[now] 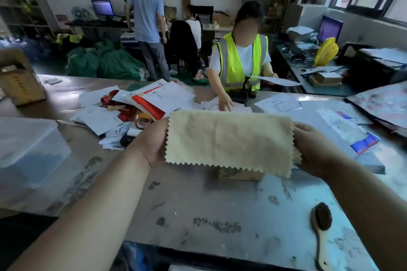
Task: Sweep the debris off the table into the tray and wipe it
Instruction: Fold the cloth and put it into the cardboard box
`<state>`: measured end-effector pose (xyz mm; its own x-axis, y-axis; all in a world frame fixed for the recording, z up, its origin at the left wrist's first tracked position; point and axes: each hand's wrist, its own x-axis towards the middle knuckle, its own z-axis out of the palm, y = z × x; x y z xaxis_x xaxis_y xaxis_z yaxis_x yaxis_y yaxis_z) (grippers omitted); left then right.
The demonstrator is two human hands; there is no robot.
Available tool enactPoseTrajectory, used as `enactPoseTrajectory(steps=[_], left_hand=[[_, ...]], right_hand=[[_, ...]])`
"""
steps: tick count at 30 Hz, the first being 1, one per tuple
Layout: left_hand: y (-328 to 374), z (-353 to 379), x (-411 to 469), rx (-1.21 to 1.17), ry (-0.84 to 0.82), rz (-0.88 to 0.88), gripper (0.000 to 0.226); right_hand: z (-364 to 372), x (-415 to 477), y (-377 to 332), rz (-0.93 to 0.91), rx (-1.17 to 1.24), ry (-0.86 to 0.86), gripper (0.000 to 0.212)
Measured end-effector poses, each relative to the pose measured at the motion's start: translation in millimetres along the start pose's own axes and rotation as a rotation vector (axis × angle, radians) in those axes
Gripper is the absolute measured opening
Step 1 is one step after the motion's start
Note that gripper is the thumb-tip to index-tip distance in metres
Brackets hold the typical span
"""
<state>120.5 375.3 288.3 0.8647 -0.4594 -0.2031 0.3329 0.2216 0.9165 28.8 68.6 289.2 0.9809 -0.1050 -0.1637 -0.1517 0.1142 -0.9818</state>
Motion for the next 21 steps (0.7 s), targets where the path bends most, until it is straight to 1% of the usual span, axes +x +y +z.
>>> enactPoseTrajectory(steps=[3, 4, 5, 7, 8, 10, 13, 15, 18, 20, 21], left_hand=[[0.7, -9.4, -10.0, -0.029, -0.058, -0.021, 0.031], [0.0, -13.4, -12.6, -0.029, -0.072, -0.025, 0.027], [-0.6, -16.3, -14.0, -0.025, -0.072, -0.033, 0.03], [-4.4, -23.3, -14.9, -0.012, -0.079, -0.03, 0.043], [-3.6, -25.0, -17.5, 0.001, -0.087, -0.023, 0.041], [-1.2, -26.5, -24.0, 0.021, -0.07, -0.021, 0.029], [2.3, -28.1, -26.9, 0.065, -0.068, -0.013, 0.033], [4.0, -30.0, -24.8, 0.096, -0.034, -0.01, 0.033], [6.7, -36.8, -19.1, 0.147, 0.075, 0.025, 0.027], [8.3, -39.3, -17.4, 0.15, 0.136, 0.037, 0.022], [8.9, -39.6, -17.4, 0.145, 0.156, 0.044, 0.024]], right_hand=[[10.4, -6.1, 8.6, 0.039, 0.087, 0.01, 0.032], [14.1, -8.2, 10.5, 0.049, 0.081, 0.002, 0.026], [14.6, -7.2, 14.0, 0.047, 0.062, 0.003, 0.022], [17.8, -10.1, 18.0, -0.006, -0.002, 0.039, 0.023], [20.8, -12.3, 18.5, -0.058, -0.05, 0.063, 0.024], [24.4, -16.2, 21.1, -0.151, -0.135, 0.037, 0.026], [25.3, -18.5, 19.0, -0.215, -0.175, 0.016, 0.033], [24.6, -16.5, 16.6, -0.197, -0.173, 0.041, 0.034], [23.0, -11.9, 14.5, -0.167, -0.066, 0.065, 0.034], [23.6, -11.2, 10.4, -0.118, -0.043, 0.1, 0.024], [24.2, -9.3, 8.6, -0.071, 0.04, 0.086, 0.02]])
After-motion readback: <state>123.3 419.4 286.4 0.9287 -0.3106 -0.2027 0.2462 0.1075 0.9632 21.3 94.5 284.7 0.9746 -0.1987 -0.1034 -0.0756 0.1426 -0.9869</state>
